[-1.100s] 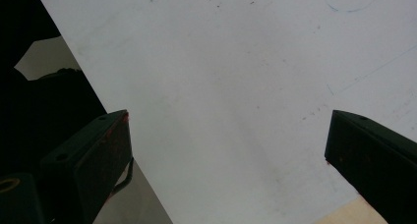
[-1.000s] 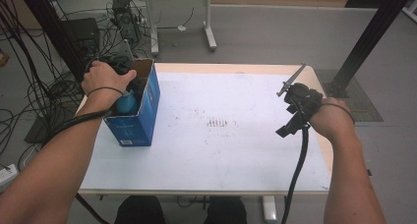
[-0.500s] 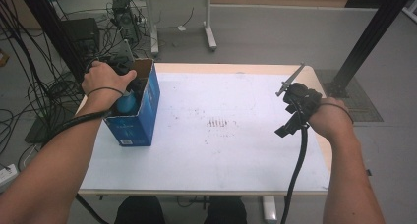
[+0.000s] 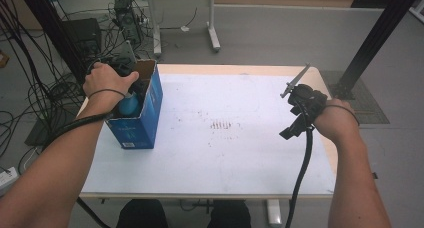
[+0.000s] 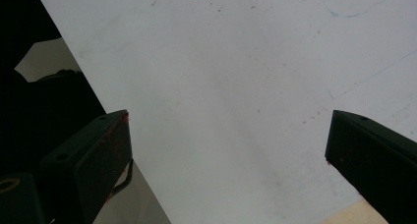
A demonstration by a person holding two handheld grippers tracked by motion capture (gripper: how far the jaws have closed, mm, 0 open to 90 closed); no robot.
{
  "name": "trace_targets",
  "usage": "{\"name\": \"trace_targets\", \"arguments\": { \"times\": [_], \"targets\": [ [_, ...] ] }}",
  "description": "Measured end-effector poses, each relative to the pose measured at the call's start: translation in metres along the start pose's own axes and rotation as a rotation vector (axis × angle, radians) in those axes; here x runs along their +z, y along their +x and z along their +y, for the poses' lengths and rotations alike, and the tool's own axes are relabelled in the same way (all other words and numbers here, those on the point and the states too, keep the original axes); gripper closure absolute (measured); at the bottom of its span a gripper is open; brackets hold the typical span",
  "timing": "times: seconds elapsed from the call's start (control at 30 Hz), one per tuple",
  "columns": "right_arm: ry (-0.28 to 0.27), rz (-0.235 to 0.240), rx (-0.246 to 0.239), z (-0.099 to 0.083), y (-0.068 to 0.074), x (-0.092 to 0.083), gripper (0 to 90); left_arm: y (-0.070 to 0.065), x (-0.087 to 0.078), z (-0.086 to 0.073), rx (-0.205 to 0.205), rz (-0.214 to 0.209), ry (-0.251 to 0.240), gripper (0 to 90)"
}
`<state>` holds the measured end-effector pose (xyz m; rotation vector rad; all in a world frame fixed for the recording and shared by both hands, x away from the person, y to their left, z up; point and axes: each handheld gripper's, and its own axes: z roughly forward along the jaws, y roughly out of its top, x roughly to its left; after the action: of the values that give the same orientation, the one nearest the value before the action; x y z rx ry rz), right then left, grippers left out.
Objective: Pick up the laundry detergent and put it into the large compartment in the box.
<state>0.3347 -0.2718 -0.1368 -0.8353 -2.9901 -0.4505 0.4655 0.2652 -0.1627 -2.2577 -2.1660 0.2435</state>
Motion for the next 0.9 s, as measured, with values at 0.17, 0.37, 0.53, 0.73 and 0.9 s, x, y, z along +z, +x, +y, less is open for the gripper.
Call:
{"name": "trace_targets", "arguments": {
  "times": [0.17,0.37,0.53,0.73,0.9],
  "targets": [
    [0.001,0.000,0.000,0.0005,0.0004,0.0004,3.6,0.0005,0.0000,-0.0006,-0.001,-0.001,-0.002,36.9],
    [0.000,0.000,-0.001,0.0005,0.0003,-0.0006,3.6,0.0007,-0.0001,-0.0005,-0.003,-0.002,0.000,36.9],
    [0.000,0.000,-0.003,0.0015,0.0006,-0.0013,3.8,0.0004,0.0000,-0.0008,-0.002,-0.001,-0.001,36.9],
    [-0.003,-0.003,-0.004,0.0011,0.0012,-0.0022,3.6,-0.0008,0.0001,-0.0016,0.001,0.000,-0.002,36.9],
    [-0.002,-0.001,-0.004,0.0012,0.0013,-0.0015,3.6,-0.0005,0.0000,-0.0016,-0.001,0.000,-0.001,36.9]
  ]
}}
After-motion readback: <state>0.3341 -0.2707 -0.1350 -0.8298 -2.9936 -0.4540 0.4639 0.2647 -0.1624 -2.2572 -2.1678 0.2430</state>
